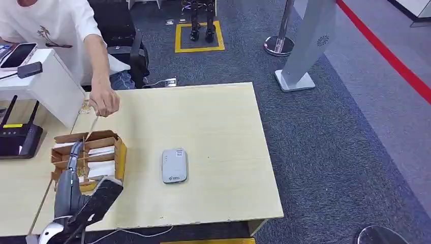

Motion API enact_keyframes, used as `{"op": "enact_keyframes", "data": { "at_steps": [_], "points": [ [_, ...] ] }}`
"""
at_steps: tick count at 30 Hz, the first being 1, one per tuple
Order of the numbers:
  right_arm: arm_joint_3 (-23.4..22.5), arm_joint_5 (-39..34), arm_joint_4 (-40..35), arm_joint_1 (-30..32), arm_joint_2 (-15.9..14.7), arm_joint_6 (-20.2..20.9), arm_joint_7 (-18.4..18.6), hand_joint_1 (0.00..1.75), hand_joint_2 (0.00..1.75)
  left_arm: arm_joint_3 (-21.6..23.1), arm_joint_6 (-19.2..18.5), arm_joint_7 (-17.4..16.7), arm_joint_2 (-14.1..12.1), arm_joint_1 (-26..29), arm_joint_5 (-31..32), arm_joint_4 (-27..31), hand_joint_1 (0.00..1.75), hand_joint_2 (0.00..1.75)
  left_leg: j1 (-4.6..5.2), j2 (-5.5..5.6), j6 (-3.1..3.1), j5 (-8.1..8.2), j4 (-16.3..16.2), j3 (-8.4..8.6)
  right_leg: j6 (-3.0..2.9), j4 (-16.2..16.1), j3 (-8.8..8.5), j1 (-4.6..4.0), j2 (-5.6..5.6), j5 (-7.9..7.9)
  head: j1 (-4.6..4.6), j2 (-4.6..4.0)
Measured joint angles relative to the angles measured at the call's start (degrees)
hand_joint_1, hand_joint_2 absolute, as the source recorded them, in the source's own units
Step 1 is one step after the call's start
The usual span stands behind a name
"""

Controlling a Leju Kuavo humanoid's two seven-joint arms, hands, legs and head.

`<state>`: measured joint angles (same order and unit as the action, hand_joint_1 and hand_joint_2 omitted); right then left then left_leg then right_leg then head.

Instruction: Pass the card to the sensor for recognition and then transmit it.

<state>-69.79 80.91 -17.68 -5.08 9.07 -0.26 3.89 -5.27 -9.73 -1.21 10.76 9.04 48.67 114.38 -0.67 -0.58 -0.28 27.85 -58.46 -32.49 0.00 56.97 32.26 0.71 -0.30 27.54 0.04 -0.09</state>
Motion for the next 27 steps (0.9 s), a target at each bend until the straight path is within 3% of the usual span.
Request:
{"op": "enact_keyframes", "data": {
  "at_steps": [3,8,10,16,25,26,27],
  "points": [
    [0.0,0.3,0.1,-0.2,-0.1,0.2,-0.7,0.0,1.75,0.0,-1.2,-4.3,-4.3,-4.9,12.5,-0.1,0.0,1.75,-0.06,0.12,-0.08,-0.08,0.0,-0.04,-0.02,0.0,0.01,-0.03,-0.1,-0.01,0.0,0.0],
    [0.6,1.1,0.5,-0.7,-0.1,0.5,-1.0,0.0,1.75,0.0,-1.7,-7.1,-8.9,-14.7,34.3,-2.6,0.0,1.75,-0.05,0.14,-0.15,-0.18,0.0,-0.03,-0.05,0.1,0.01,-0.03,-0.09,-0.05,0.0,0.0],
    [0.9,1.1,0.6,-0.8,-0.1,0.5,-1.0,0.0,1.75,0.4,-1.6,-8.2,-10.2,-17.6,39.5,-4.2,0.0,1.75,-0.04,0.14,-0.15,-0.18,0.0,-0.03,-0.05,0.1,0.01,-0.03,-0.08,-0.05,0.0,0.0],
    [1.6,2.5,1.0,-0.9,-0.1,0.4,-0.8,0.0,1.75,6.8,-1.0,-14.7,-15.3,-22.5,39.8,-8.9,0.0,1.75,-0.03,0.14,-0.14,-0.16,0.0,-0.06,-0.04,0.0,0.03,-0.02,-0.07,-0.04,0.0,0.0],
    [2.6,3.0,1.1,-0.9,-0.1,0.5,-0.1,0.0,1.75,12.8,-0.7,-14.7,-16.7,-24.6,39.8,-12.4,0.0,1.75,-0.03,0.11,-0.16,-0.13,0.0,-0.09,-0.04,0.0,0.08,-0.02,-0.04,-0.04,0.0,0.0],
    [2.6,3.0,1.1,-0.9,-0.1,0.5,-0.1,0.0,1.75,13.1,-0.7,-14.5,-16.7,-24.6,39.8,-12.7,1.75,1.75,-0.03,0.1,-0.16,-0.13,0.0,-0.08,-0.04,0.0,0.08,-0.02,-0.04,-0.04,0.0,0.0],
    [2.6,3.0,1.1,-0.9,-0.1,0.5,0.0,0.0,1.75,13.4,-0.7,-14.2,-16.7,-24.7,39.8,-12.9,1.75,1.75,-0.03,0.1,-0.16,-0.13,0.0,-0.08,-0.04,0.0,0.08,-0.02,-0.04,-0.04,0.0,0.0]
  ]
}}
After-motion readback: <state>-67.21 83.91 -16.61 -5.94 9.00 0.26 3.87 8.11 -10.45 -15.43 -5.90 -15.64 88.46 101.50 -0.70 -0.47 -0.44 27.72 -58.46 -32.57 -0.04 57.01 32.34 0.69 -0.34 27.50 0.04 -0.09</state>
